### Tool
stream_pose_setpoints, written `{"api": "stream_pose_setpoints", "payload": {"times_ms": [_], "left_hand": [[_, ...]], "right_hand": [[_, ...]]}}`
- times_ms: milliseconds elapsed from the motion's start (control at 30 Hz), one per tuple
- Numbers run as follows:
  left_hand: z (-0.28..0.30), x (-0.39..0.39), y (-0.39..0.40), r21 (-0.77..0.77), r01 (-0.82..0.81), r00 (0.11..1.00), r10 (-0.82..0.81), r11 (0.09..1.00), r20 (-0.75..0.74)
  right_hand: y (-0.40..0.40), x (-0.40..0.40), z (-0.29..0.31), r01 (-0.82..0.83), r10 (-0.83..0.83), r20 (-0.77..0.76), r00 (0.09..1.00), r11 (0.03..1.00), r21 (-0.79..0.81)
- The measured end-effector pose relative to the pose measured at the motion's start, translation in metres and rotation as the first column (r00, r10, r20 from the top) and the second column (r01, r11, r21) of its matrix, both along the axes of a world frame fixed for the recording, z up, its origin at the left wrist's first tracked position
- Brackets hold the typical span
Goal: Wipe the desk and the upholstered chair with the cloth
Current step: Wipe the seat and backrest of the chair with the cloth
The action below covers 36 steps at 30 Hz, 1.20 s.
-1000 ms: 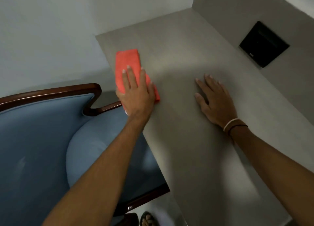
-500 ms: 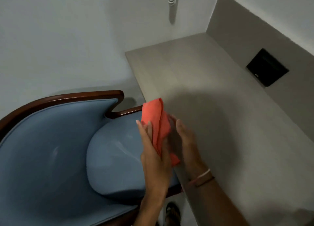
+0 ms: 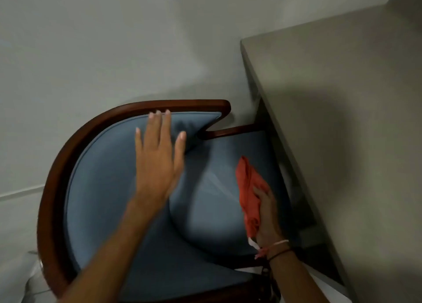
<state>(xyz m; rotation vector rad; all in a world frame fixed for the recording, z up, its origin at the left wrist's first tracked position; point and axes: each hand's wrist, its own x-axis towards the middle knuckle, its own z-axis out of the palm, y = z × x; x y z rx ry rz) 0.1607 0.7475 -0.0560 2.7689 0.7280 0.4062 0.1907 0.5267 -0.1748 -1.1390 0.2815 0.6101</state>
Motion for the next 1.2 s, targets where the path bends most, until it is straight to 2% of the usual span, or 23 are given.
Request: {"api": "stream_pose_setpoints", "payload": {"times_ms": [33, 100, 133, 200, 233, 300, 333, 367, 400, 500, 600, 667, 767, 833, 900, 967, 1000, 1033, 1133, 1200], "left_hand": [[-0.008, 0.012, 0.027, 0.092, 0.013, 0.999, -0.009, 0.996, -0.044], [-0.033, 0.039, 0.062, 0.232, 0.111, 0.989, -0.085, 0.966, -0.117], [-0.046, 0.056, 0.073, 0.27, 0.175, 0.979, -0.138, 0.947, -0.151], [-0.074, 0.087, 0.087, 0.325, 0.224, 0.966, -0.167, 0.919, -0.196], [-0.09, 0.1, 0.091, 0.341, 0.223, 0.968, -0.166, 0.913, -0.19], [-0.12, 0.116, 0.096, 0.351, 0.197, 0.973, -0.137, 0.916, -0.188], [-0.134, 0.12, 0.098, 0.359, 0.182, 0.976, -0.123, 0.915, -0.18], [-0.145, 0.121, 0.099, 0.379, 0.167, 0.981, -0.114, 0.91, -0.157], [-0.154, 0.122, 0.1, 0.407, 0.157, 0.985, -0.114, 0.9, -0.128], [-0.166, 0.124, 0.101, 0.457, 0.126, 0.992, -0.112, 0.881, -0.058], [-0.171, 0.126, 0.103, 0.49, 0.121, 0.992, -0.118, 0.863, -0.038], [-0.171, 0.126, 0.103, 0.495, 0.123, 0.992, -0.122, 0.86, -0.036], [-0.171, 0.125, 0.101, 0.497, 0.132, 0.99, -0.134, 0.858, -0.032], [-0.171, 0.125, 0.103, 0.495, 0.141, 0.989, -0.144, 0.857, -0.033], [-0.17, 0.124, 0.107, 0.502, 0.162, 0.986, -0.165, 0.849, -0.039], [-0.17, 0.123, 0.109, 0.514, 0.186, 0.981, -0.188, 0.837, -0.049], [-0.171, 0.123, 0.11, 0.516, 0.193, 0.979, -0.195, 0.835, -0.051], [-0.172, 0.123, 0.111, 0.515, 0.191, 0.98, -0.194, 0.835, -0.049], [-0.175, 0.121, 0.11, 0.516, 0.166, 0.984, -0.171, 0.84, -0.039], [-0.174, 0.122, 0.11, 0.52, 0.174, 0.983, -0.175, 0.836, -0.048]], "right_hand": [[0.008, 0.001, -0.016, 0.057, -0.05, 0.045, 0.998, 0.981, -0.186], [0.024, 0.008, -0.051, 0.104, -0.014, 0.181, 0.983, 0.86, -0.5], [0.029, 0.013, -0.068, 0.113, 0.048, 0.234, 0.971, 0.77, -0.628], [0.033, 0.026, -0.105, 0.128, 0.218, 0.275, 0.936, 0.518, -0.846], [0.034, 0.033, -0.123, 0.127, 0.358, 0.267, 0.895, 0.368, -0.921], [0.031, 0.042, -0.152, 0.103, 0.61, 0.129, 0.781, 0.079, -0.992], [0.027, 0.047, -0.164, 0.101, 0.681, 0.059, 0.73, -0.022, -0.995], [0.022, 0.053, -0.174, 0.117, 0.729, 0.025, 0.684, -0.075, -0.99], [0.018, 0.058, -0.181, 0.137, 0.761, 0.03, 0.648, -0.078, -0.987], [0.012, 0.077, -0.197, 0.116, 0.807, 0.07, 0.586, 0.002, -0.993], [0.034, 0.092, -0.205, 0.098, 0.789, 0.078, 0.61, 0.022, -0.995], [0.067, 0.094, -0.203, 0.106, 0.8, 0.111, 0.59, 0.06, -0.993], [0.122, 0.067, -0.199, 0.12, 0.875, 0.219, 0.432, 0.185, -0.975], [0.141, 0.025, -0.201, 0.067, 0.931, 0.265, 0.25, 0.257, -0.964], [0.13, -0.02, -0.2, -0.004, 0.962, 0.246, 0.121, 0.248, -0.969], [0.09, -0.035, -0.2, -0.011, 0.976, 0.201, 0.084, 0.203, -0.979], [0.066, -0.032, -0.2, 0.005, 0.977, 0.179, 0.117, 0.18, -0.984], [0.041, -0.023, -0.199, 0.045, 0.97, 0.155, 0.19, 0.149, -0.988], [-0.003, 0.031, -0.198, 0.198, 0.865, 0.106, 0.49, 0.008, -0.98], [0.017, 0.07, -0.196, 0.209, 0.758, 0.12, 0.641, -0.022, -0.978]]}}
